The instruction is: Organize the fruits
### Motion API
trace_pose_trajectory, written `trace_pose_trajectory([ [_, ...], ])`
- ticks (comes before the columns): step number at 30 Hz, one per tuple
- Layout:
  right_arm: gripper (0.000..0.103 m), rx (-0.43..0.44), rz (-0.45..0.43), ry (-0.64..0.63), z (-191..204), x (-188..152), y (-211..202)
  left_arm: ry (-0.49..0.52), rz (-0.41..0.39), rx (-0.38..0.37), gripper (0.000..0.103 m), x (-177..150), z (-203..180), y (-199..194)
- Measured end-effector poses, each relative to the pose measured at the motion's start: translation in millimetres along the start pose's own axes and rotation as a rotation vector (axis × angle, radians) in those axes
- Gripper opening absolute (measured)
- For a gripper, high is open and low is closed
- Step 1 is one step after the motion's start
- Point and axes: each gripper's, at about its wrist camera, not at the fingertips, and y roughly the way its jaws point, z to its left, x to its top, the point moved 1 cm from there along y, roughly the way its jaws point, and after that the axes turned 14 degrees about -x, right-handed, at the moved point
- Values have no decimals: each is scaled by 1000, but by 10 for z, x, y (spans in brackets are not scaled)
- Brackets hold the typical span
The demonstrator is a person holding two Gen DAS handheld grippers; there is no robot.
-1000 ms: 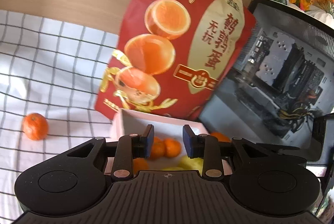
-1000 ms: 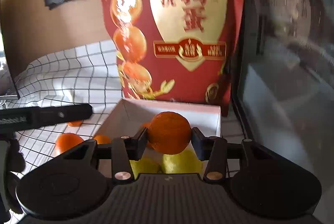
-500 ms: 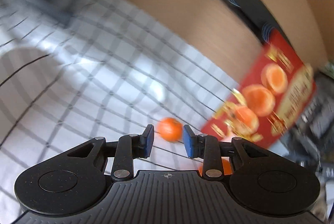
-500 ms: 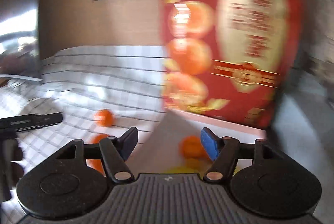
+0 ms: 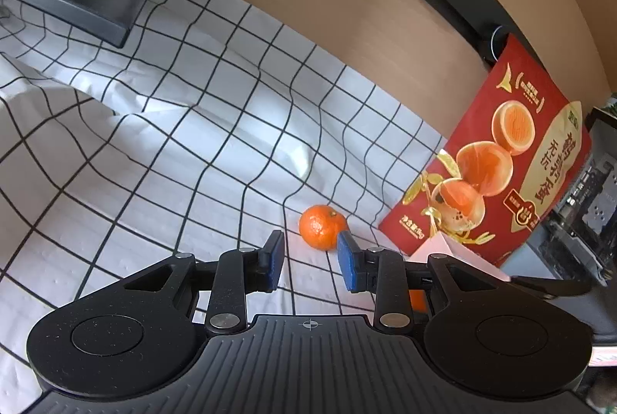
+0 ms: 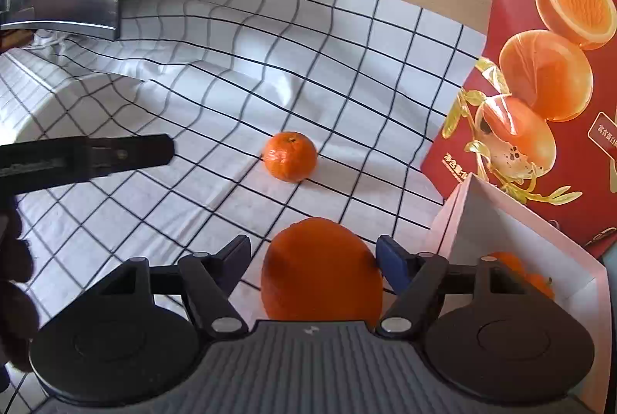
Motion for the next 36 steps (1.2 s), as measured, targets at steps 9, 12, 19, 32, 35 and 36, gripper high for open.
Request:
trace_pose_trajectory([
  [9,73,294,-49,70,-206,-69,-501,-10,-11,19,34,3,42,-5],
  [12,73,208,-58,12,-103,-99,-450,-17,-2,24,34,-3,63,10],
  [19,76,254,-2,31,55,-255,-198,9,-12,20,34,2,23,2],
  [32,69,192,-67,-73,315,-538,-417,15,-4,24,34,-5,34,-1],
  [35,69,224,-60,-49,140,-692,-572,30,14,25,34,-35,19,29],
  [36,69,242,-53,-29,42,-764,-627,36,20,25,34,-45,13,37],
])
